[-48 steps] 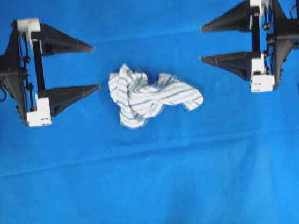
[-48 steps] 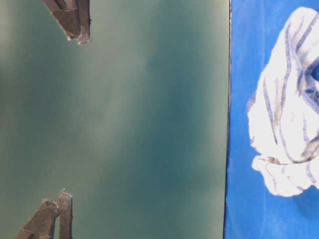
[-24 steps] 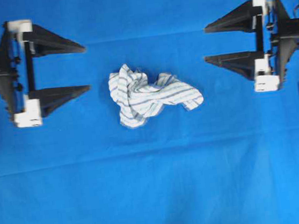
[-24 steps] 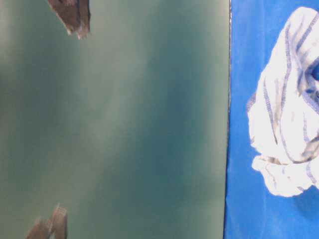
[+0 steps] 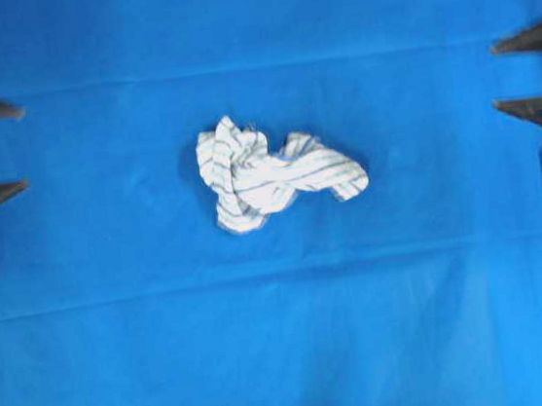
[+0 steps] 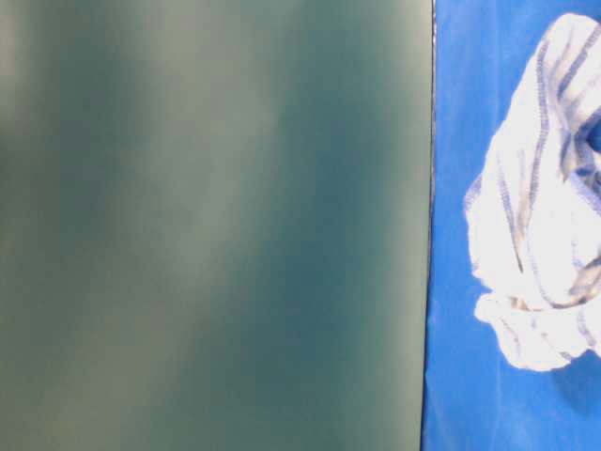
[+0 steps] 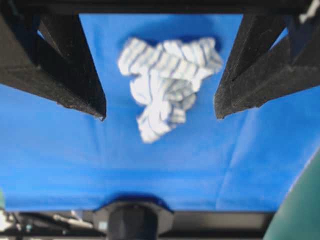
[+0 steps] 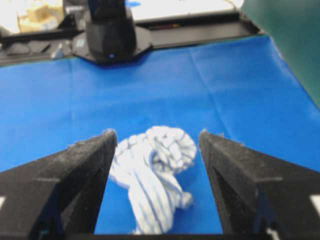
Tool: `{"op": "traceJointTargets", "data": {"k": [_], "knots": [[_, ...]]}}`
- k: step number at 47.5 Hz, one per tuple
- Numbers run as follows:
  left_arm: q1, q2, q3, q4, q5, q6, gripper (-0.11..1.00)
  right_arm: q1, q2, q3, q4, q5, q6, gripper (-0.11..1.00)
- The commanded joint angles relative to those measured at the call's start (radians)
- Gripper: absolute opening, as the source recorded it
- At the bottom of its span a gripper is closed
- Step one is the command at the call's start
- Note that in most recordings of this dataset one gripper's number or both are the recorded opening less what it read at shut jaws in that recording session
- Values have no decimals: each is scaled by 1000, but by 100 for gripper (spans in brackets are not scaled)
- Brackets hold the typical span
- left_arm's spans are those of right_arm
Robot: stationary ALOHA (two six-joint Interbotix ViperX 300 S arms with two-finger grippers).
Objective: Hand over the towel.
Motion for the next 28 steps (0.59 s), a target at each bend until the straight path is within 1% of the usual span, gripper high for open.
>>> {"op": "traceJointTargets", "data": {"k": [1,7,14,21,28], "knots": [[-3,-92,40,2,26,-2,92,-21,-66,48,-2,6,2,70],[-2,-190,100,0,77,-6,92,-52,-112,124,-2,0,0,70],[-3,-241,143,0,127,-9,91,-66,-104,186,0,-72,3,70],[-3,-244,146,-2,135,-12,91,-66,-66,207,0,-132,3,70],[-3,-245,147,-2,138,-12,91,-66,-60,209,2,-130,8,70]]}}
